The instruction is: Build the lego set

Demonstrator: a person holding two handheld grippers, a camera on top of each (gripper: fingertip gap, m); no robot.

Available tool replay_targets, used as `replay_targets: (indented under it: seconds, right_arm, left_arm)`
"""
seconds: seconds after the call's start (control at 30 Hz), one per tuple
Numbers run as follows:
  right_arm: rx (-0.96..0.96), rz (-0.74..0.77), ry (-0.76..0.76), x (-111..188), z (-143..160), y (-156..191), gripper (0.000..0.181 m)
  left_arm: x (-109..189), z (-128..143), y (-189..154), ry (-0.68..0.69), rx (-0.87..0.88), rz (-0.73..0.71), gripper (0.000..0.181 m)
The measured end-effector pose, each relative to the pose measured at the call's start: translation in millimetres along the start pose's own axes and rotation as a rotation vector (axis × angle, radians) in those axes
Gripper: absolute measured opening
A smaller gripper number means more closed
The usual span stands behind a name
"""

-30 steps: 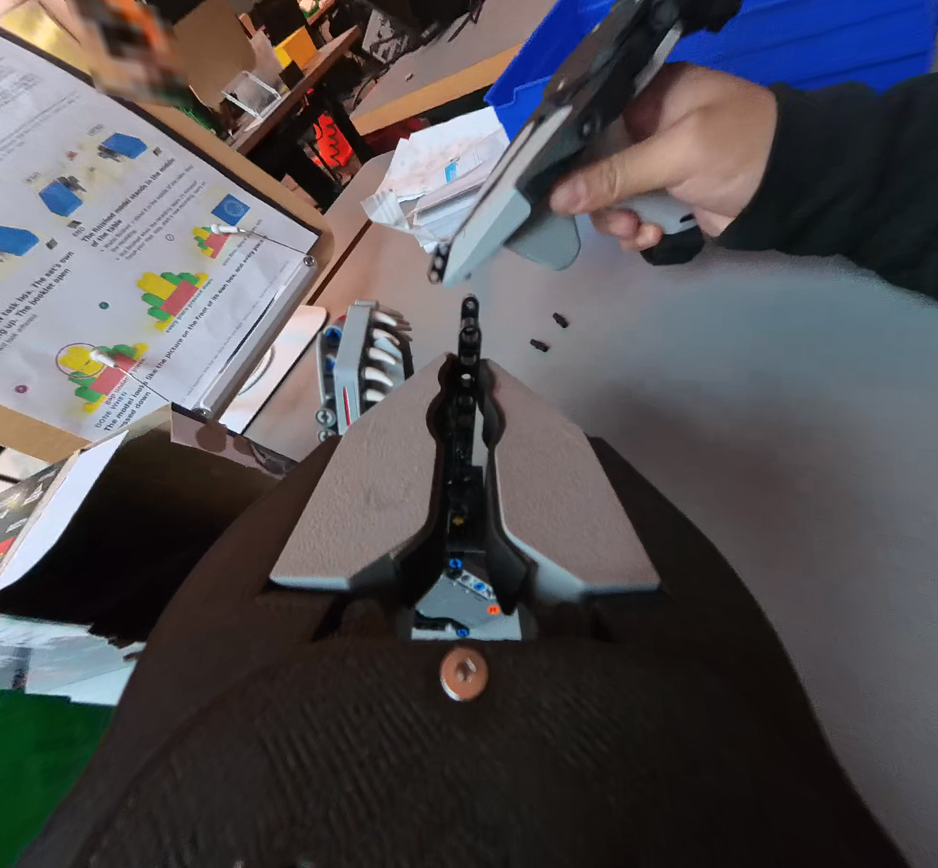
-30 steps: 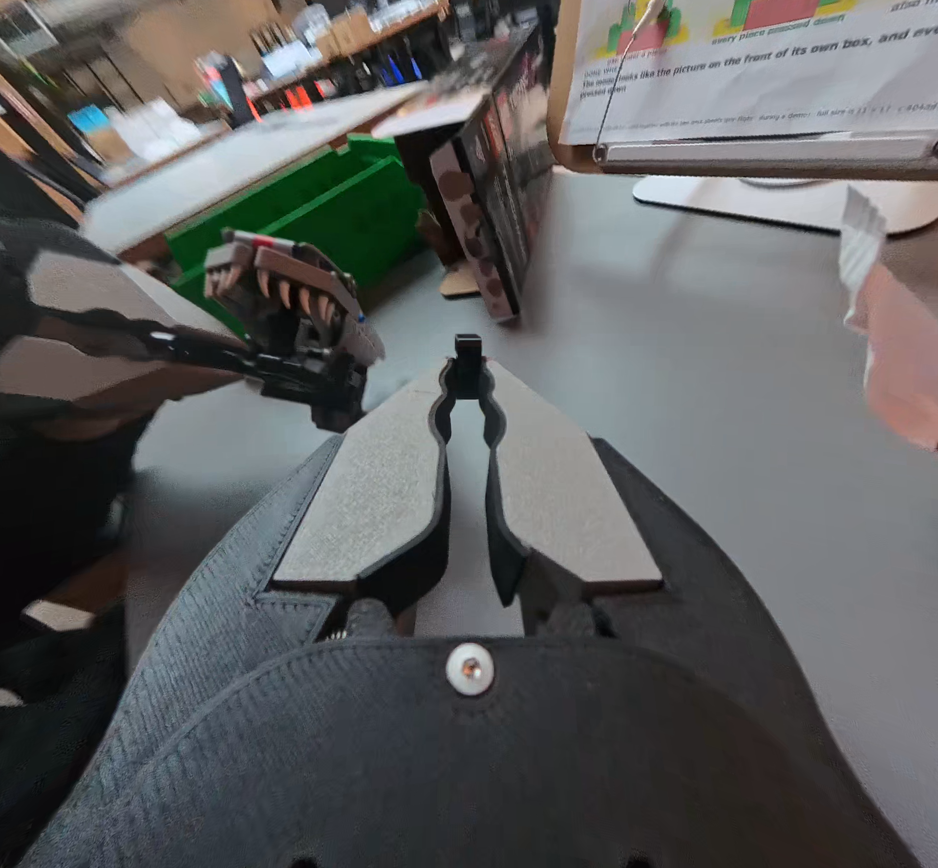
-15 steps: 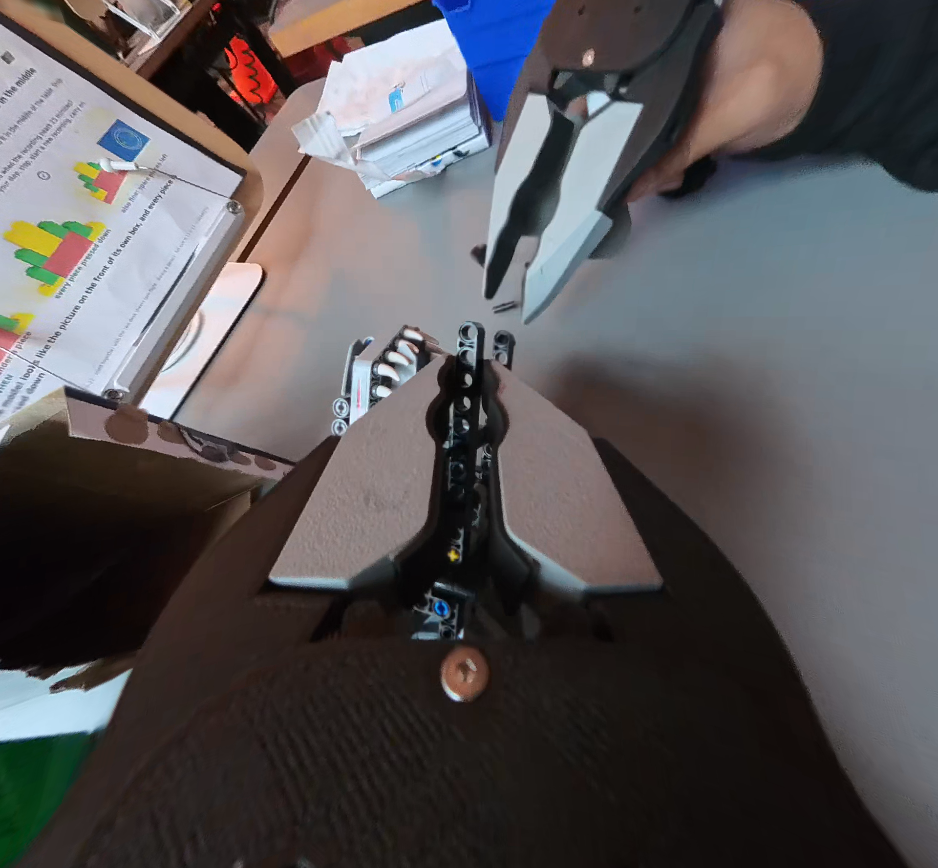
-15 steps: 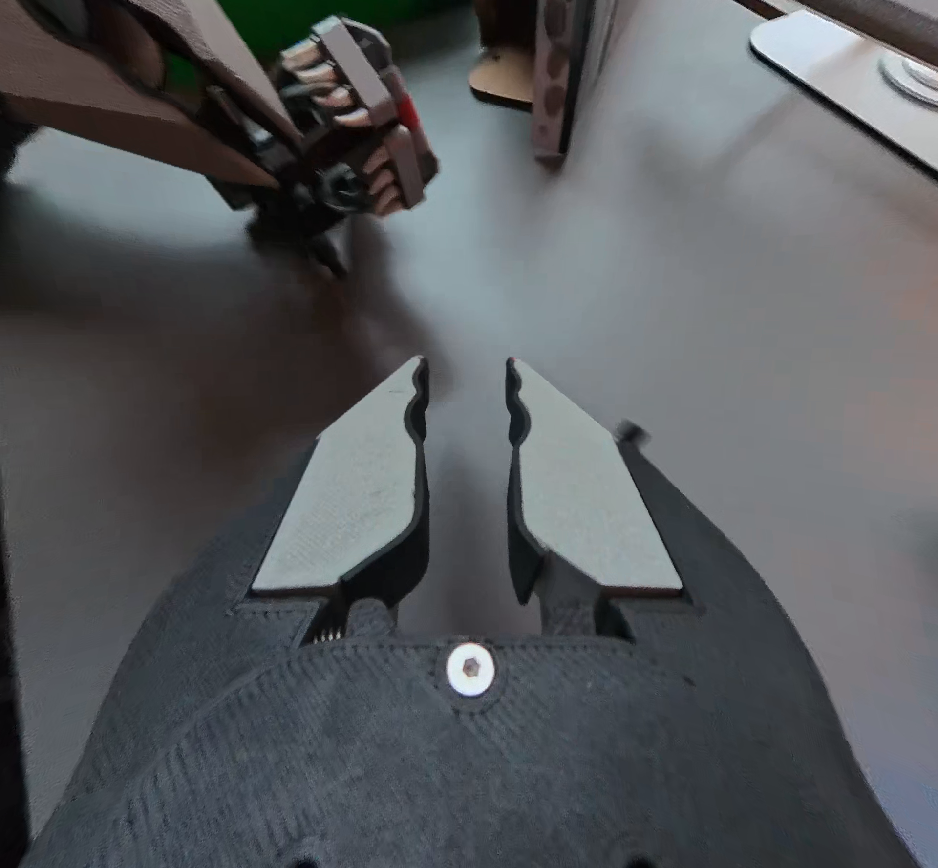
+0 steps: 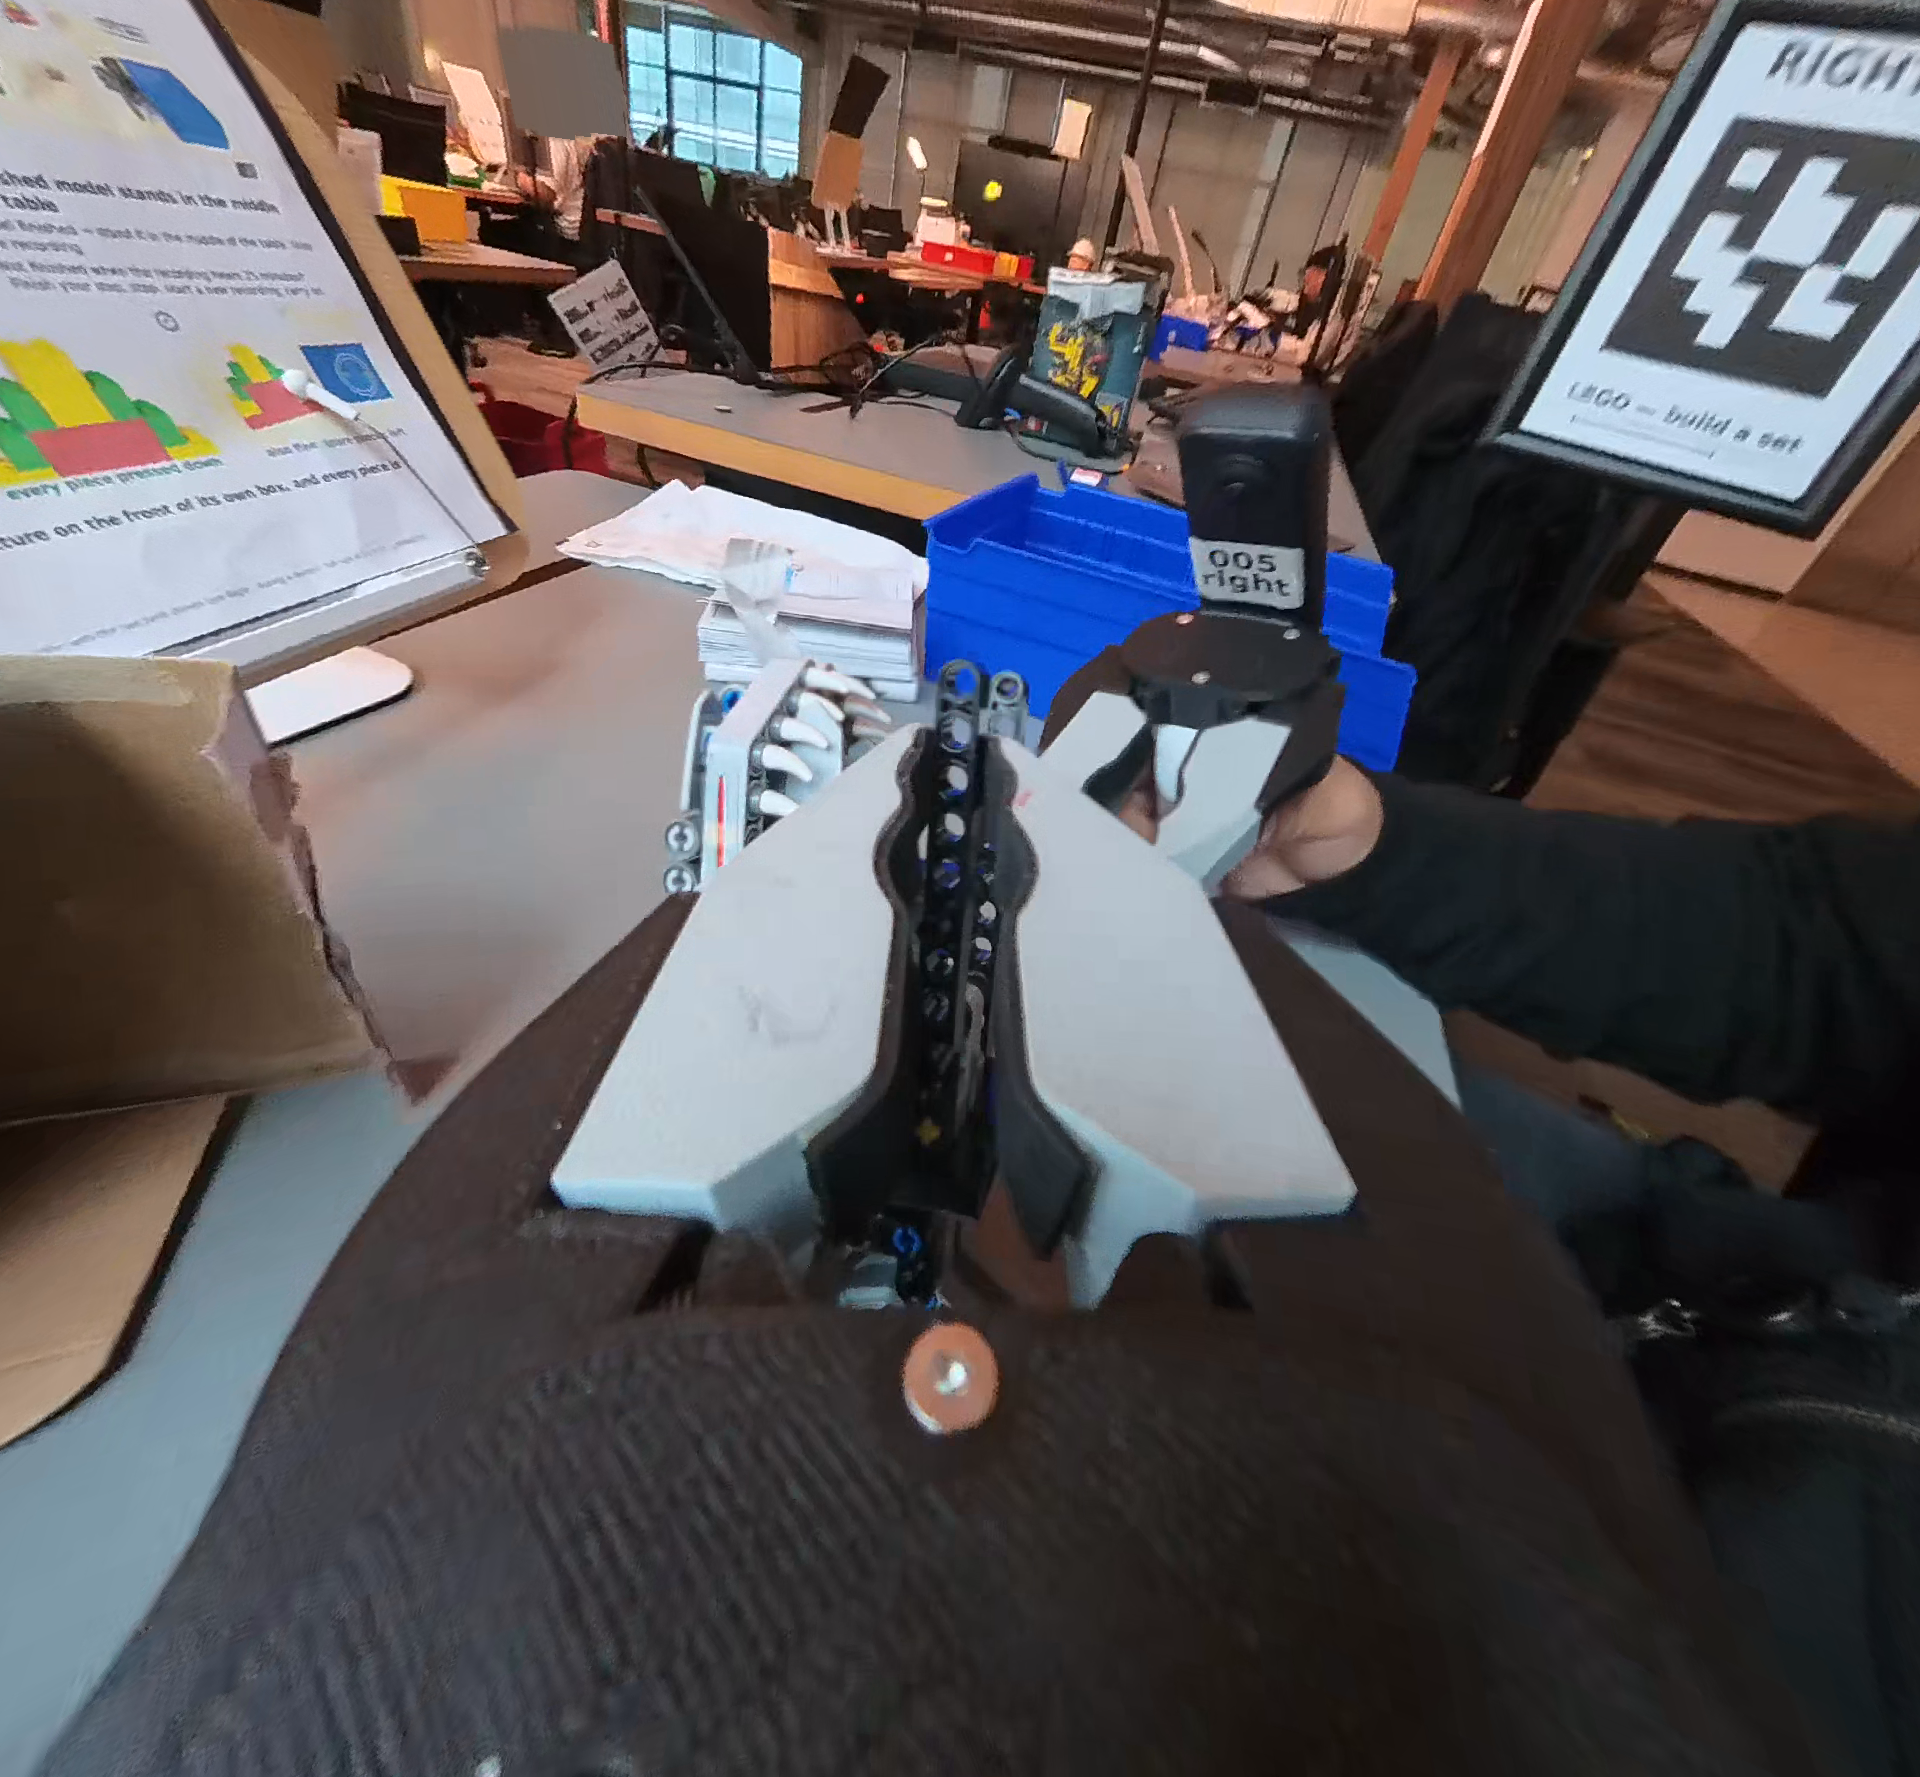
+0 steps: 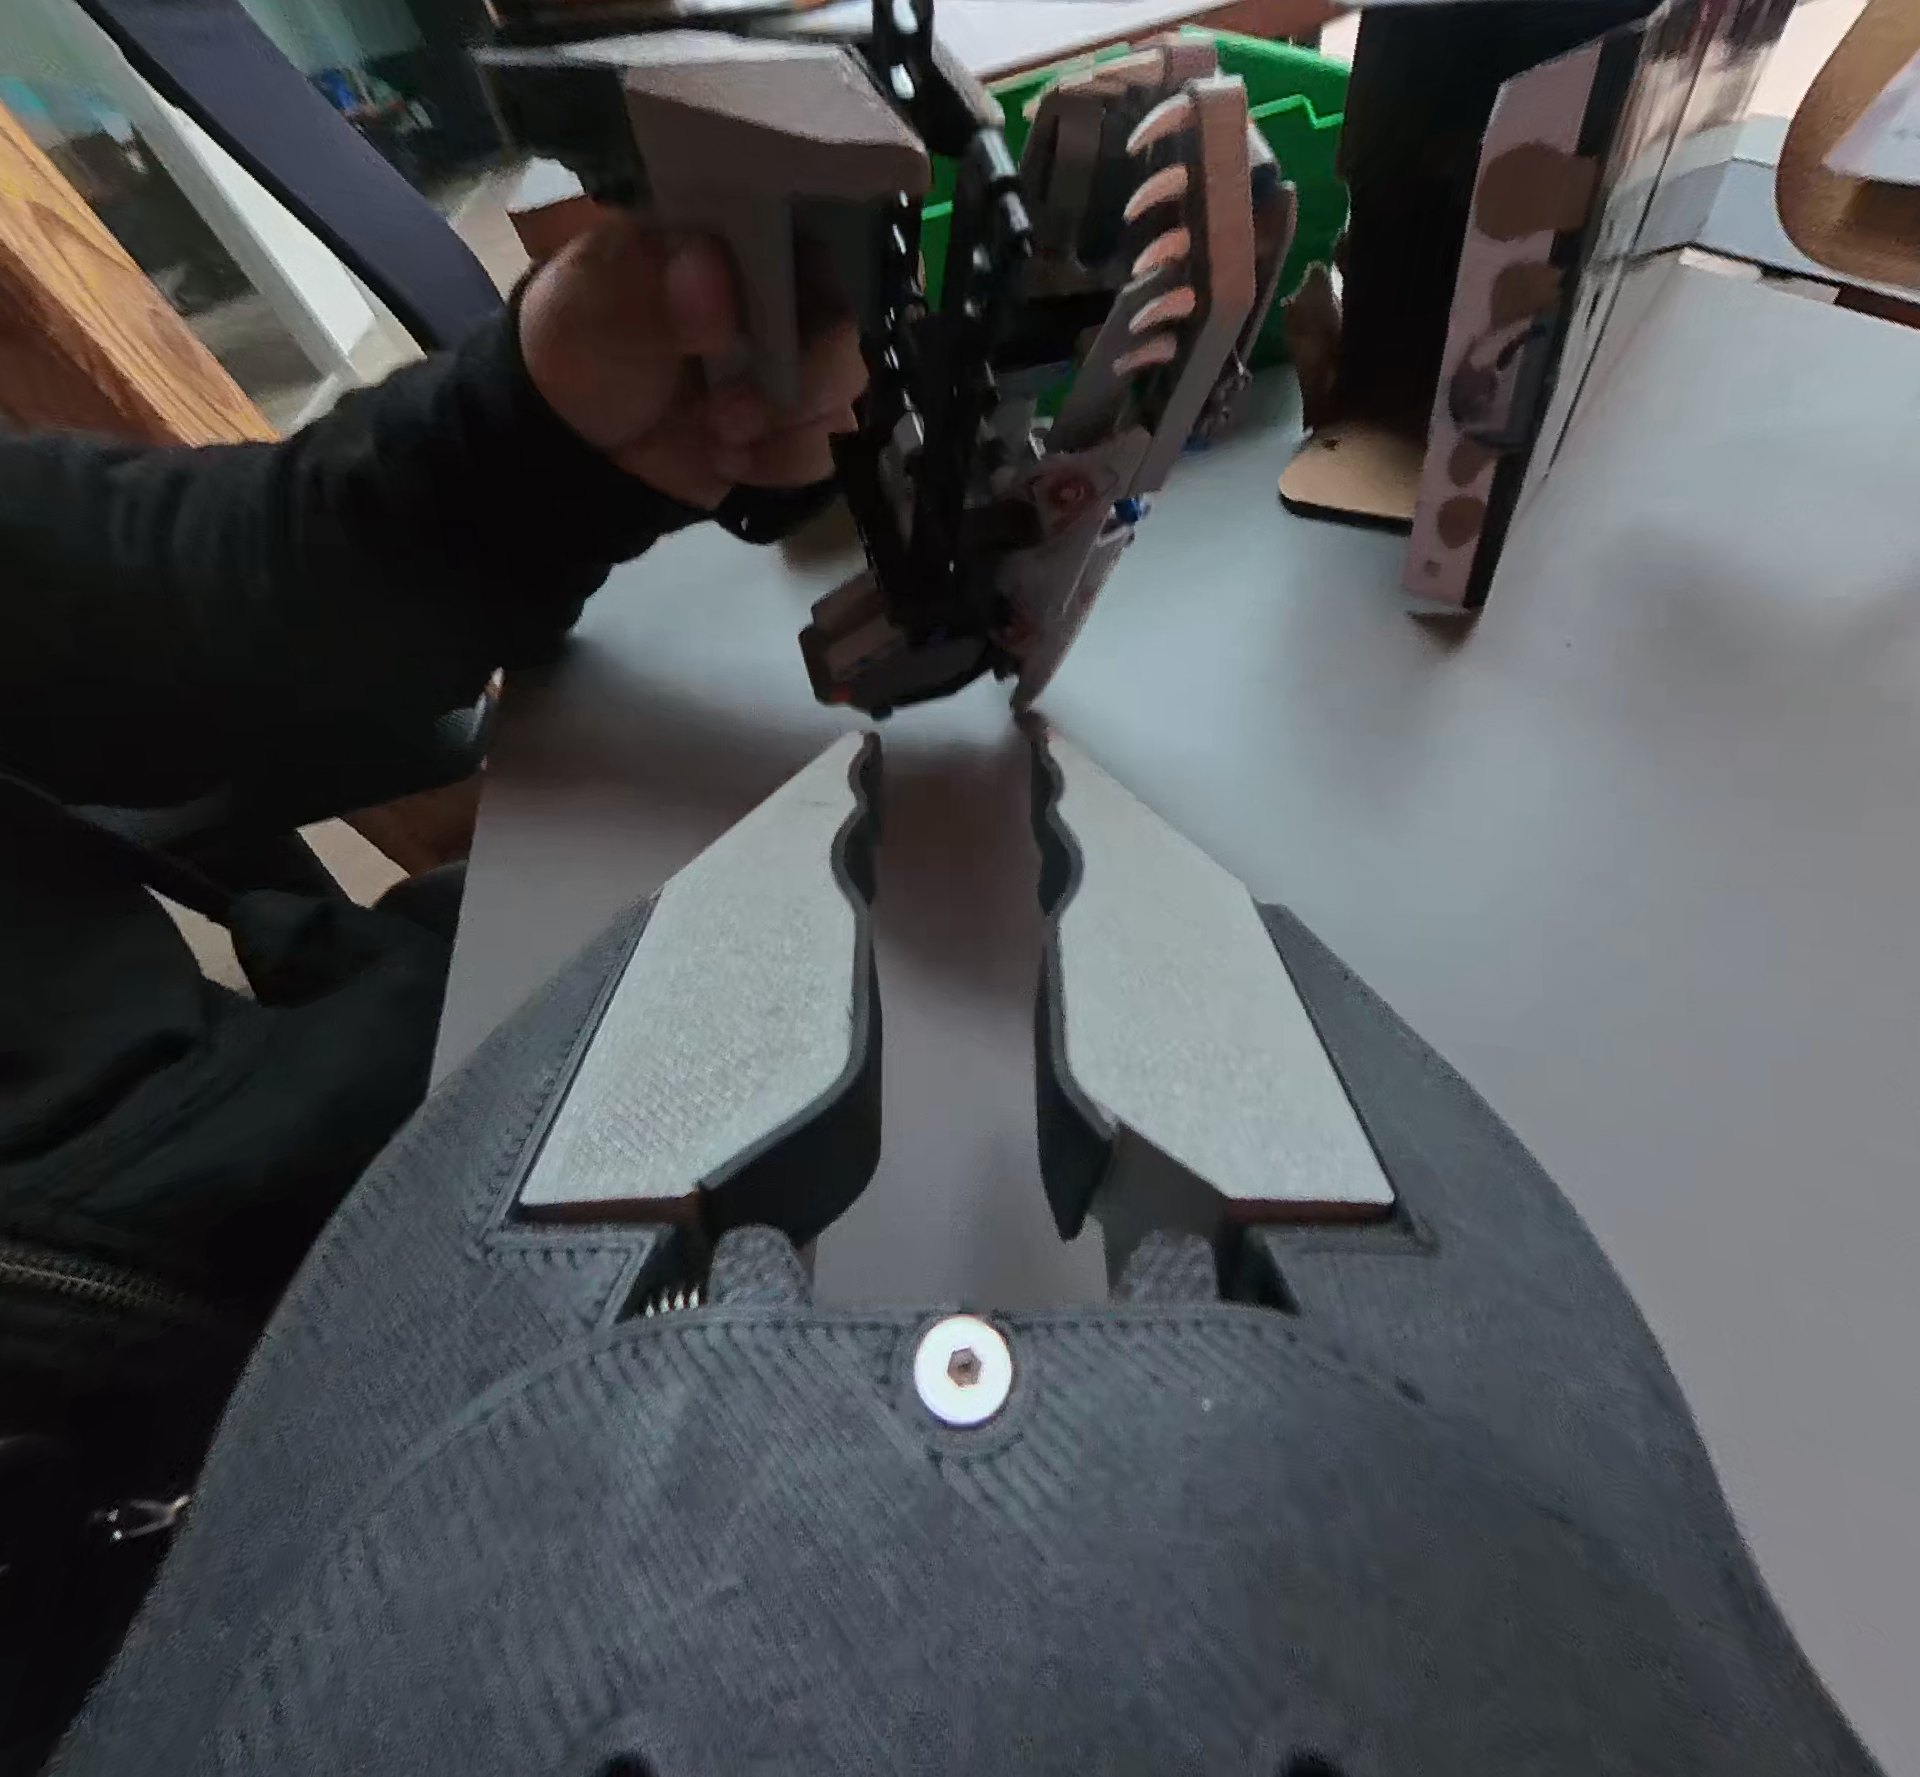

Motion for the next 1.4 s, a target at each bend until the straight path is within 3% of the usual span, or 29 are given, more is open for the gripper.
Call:
replay_targets:
  seconds: [0.3,0.67,0.87,1.03,1.17,1.4]
  right_arm:
    - [-0.035,-0.052,-0.213,-4,-29,3,0.02]
    - [-0.05,-0.054,-0.241,-15,-35,0,0.021]
    - [-0.036,-0.055,-0.243,-17,-36,-3,0.008]
    - [-0.102,-0.121,-0.253,-23,-38,-5,0.019]
    - [-0.159,-0.198,-0.222,-31,-36,-3,0.006]
    - [-0.219,-0.228,-0.222,-28,-36,-5,0.005]
  left_arm:
    - [-3,0,-2,-0.031,0.097,0.041,0.007]
    - [-8,3,-6,-0.027,0.179,0.025,0.006]
    - [-6,2,-4,-0.044,0.25,0.033,0.006]
    - [-4,4,1,-0.061,0.349,0.039,0.006]
    - [-4,8,3,-0.067,0.425,0.052,0.006]
    - [13,20,0,0.144,0.377,0.054,0.014]
Point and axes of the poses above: each gripper's, where its closed fingertips meet, x back along the fingers, z out of its underside, y = z × x across the jaws, the point moved 5 cm from there along x, back along the fingers, and after that the axes turned 15 degrees about -y, right-handed, at the moved point
